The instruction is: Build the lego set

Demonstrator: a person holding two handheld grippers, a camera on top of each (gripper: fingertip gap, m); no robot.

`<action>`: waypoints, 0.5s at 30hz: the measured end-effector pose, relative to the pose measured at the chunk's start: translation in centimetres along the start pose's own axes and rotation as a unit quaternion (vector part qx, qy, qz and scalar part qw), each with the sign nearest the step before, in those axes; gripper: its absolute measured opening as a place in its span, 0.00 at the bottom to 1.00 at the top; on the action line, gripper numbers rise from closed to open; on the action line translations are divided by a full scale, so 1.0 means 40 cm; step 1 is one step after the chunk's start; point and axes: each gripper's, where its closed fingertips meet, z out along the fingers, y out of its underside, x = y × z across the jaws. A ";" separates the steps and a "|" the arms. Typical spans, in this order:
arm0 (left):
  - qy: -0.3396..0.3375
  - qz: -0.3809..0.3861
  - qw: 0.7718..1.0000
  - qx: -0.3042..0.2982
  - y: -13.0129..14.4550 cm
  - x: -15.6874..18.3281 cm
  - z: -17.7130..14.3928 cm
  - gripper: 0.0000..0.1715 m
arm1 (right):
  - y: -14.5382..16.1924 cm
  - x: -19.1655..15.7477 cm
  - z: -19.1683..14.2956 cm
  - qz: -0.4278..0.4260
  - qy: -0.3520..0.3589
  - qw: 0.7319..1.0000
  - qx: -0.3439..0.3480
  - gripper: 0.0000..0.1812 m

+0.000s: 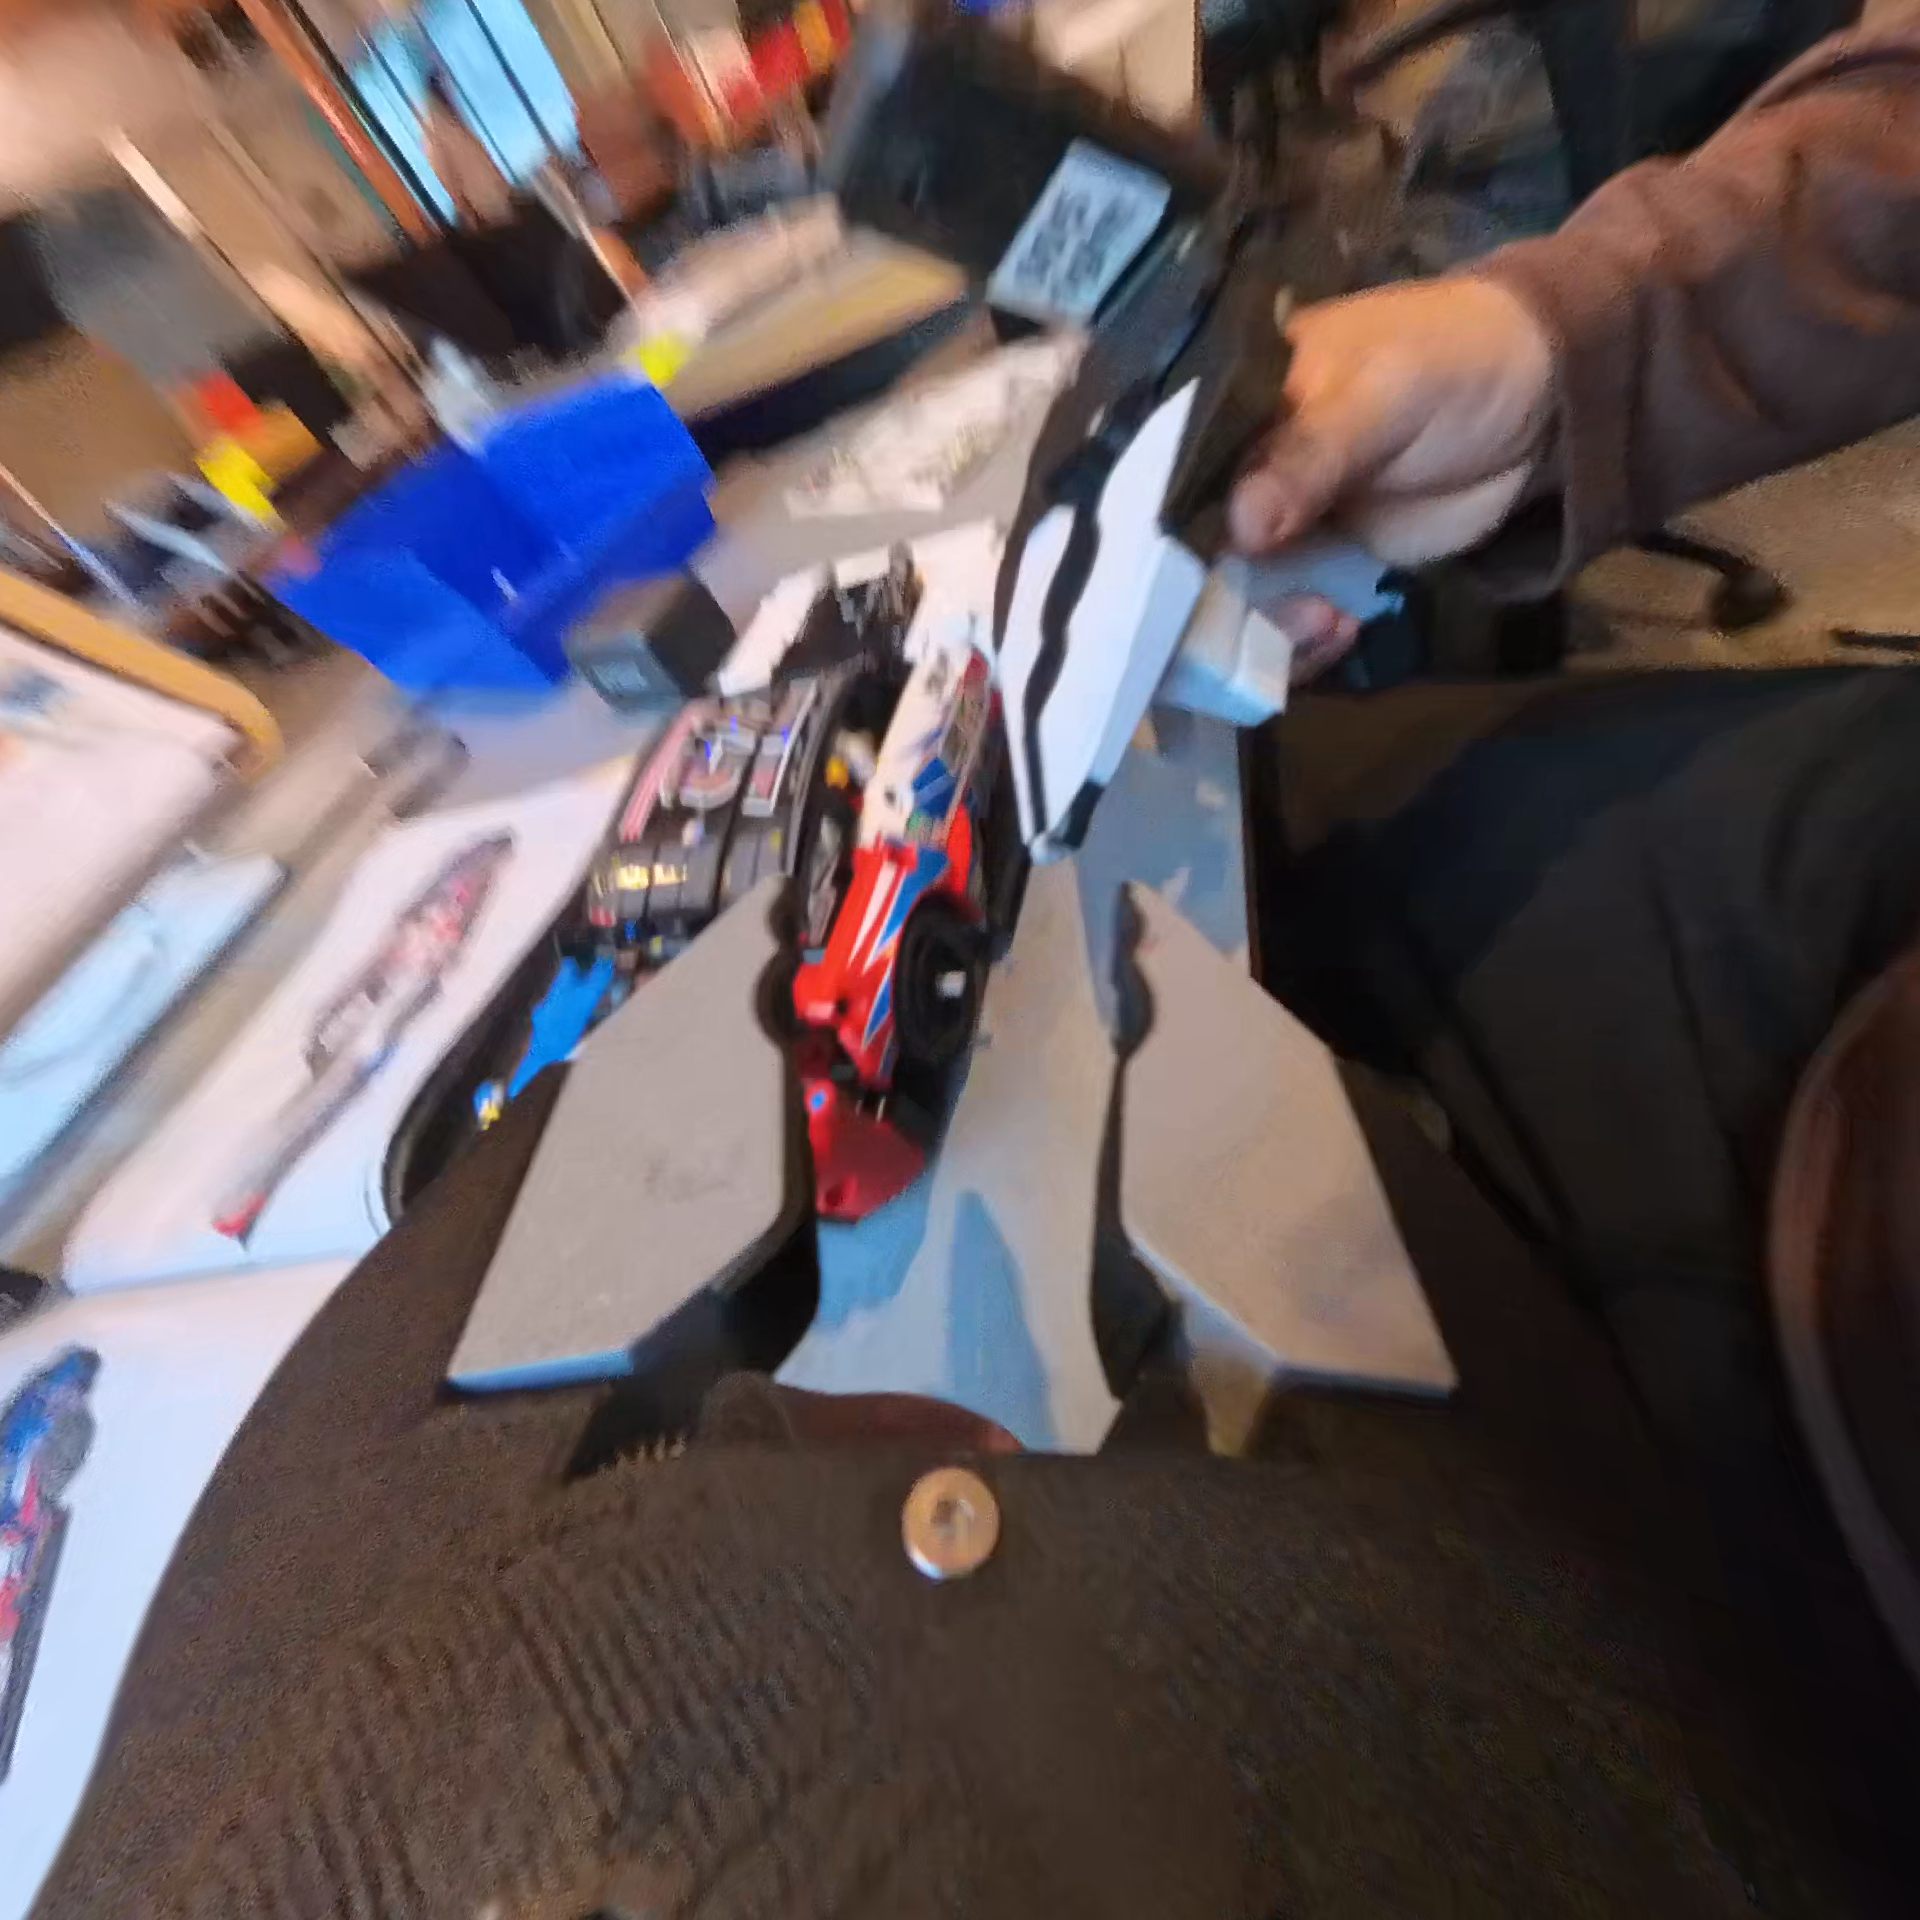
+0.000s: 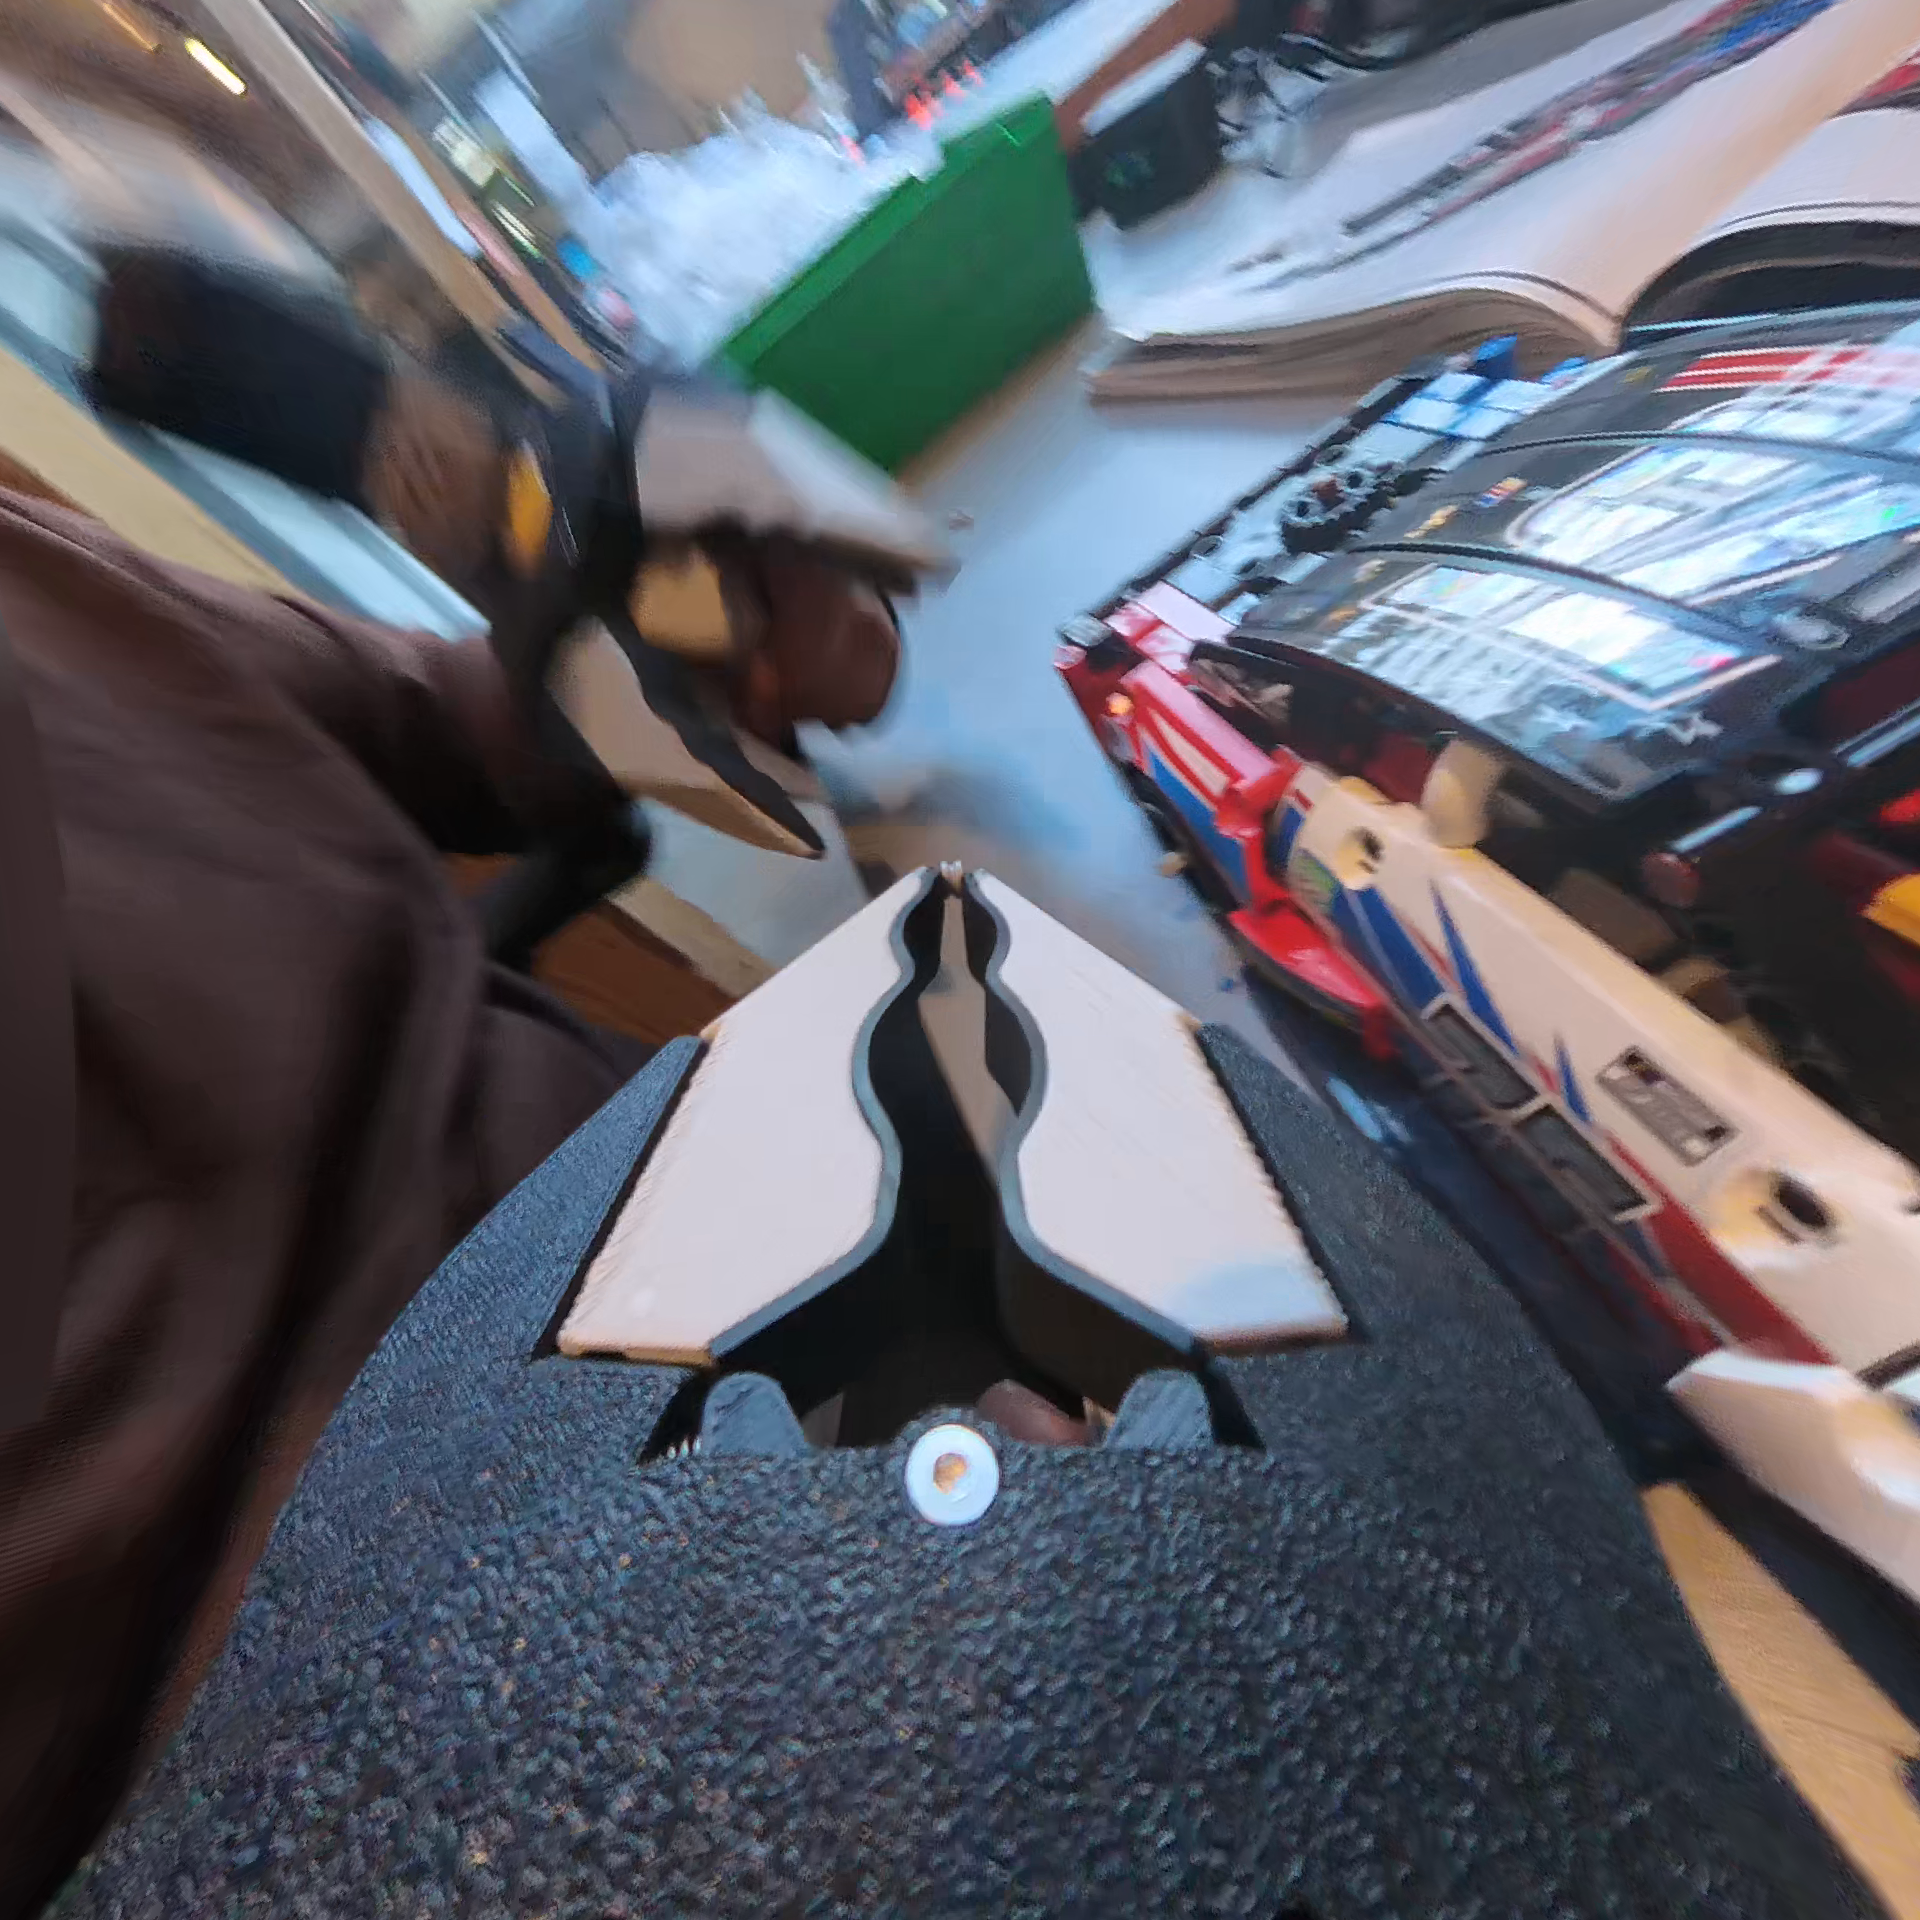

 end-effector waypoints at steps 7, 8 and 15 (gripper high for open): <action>0.053 -0.055 0.994 -0.079 0.032 -0.148 -0.002 0.53 | 0.020 0.042 0.038 -0.117 0.075 0.989 -0.055 0.00; 0.043 -0.047 0.994 -0.092 0.046 -0.167 0.009 0.51 | 0.021 0.046 0.042 -0.130 0.081 0.986 -0.059 0.00; 0.097 -0.021 0.985 -0.138 0.094 -0.097 0.064 0.62 | 0.024 0.092 0.046 -0.146 0.145 0.977 -0.060 0.00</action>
